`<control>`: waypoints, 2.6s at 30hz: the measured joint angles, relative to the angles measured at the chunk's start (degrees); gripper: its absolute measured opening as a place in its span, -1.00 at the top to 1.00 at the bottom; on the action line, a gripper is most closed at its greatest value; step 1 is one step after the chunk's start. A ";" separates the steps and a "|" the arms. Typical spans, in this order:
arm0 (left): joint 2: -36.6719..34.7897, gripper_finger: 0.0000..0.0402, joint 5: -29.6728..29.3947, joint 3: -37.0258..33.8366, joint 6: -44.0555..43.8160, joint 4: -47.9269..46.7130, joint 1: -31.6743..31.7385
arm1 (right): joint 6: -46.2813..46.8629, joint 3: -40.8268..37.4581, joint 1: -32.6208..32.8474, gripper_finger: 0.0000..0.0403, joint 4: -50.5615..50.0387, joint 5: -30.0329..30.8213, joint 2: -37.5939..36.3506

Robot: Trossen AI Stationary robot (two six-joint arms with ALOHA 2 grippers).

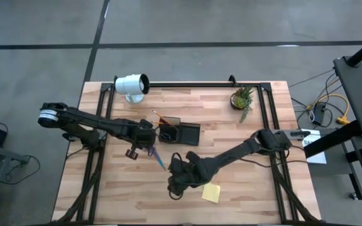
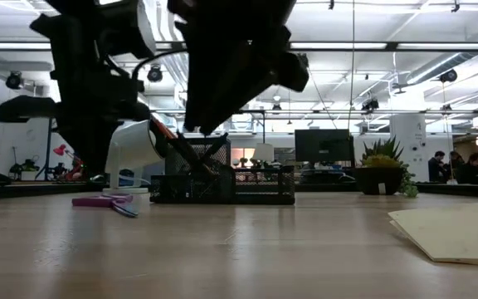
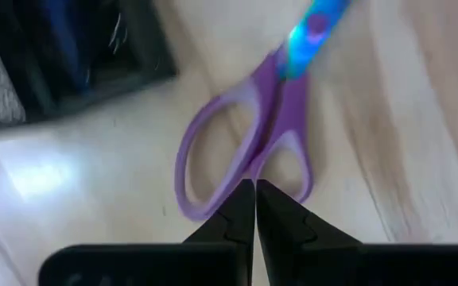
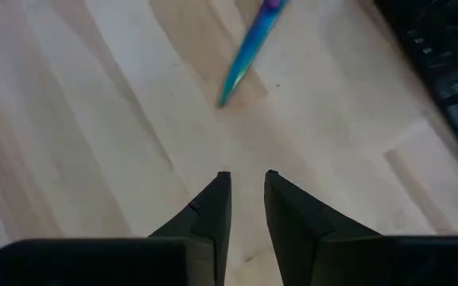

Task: Pick and place office supplies into organizer
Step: Put the violet scissors into the black desk organizer

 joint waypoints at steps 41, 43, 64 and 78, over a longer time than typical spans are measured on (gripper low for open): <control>5.58 0.62 3.11 -8.06 15.99 13.27 2.75 | 0.22 -2.57 0.13 0.59 -0.18 -1.89 0.09; 7.01 0.68 3.23 -7.70 16.01 13.00 2.75 | 0.20 -2.58 0.13 0.60 -0.19 -1.99 0.09; 7.09 0.74 2.40 -4.44 15.79 8.73 2.43 | -0.02 -3.08 0.16 0.63 -0.23 -1.95 0.09; 5.90 0.74 -0.79 -0.15 15.65 0.35 2.24 | -2.02 -3.13 0.13 0.66 -0.38 -1.51 0.09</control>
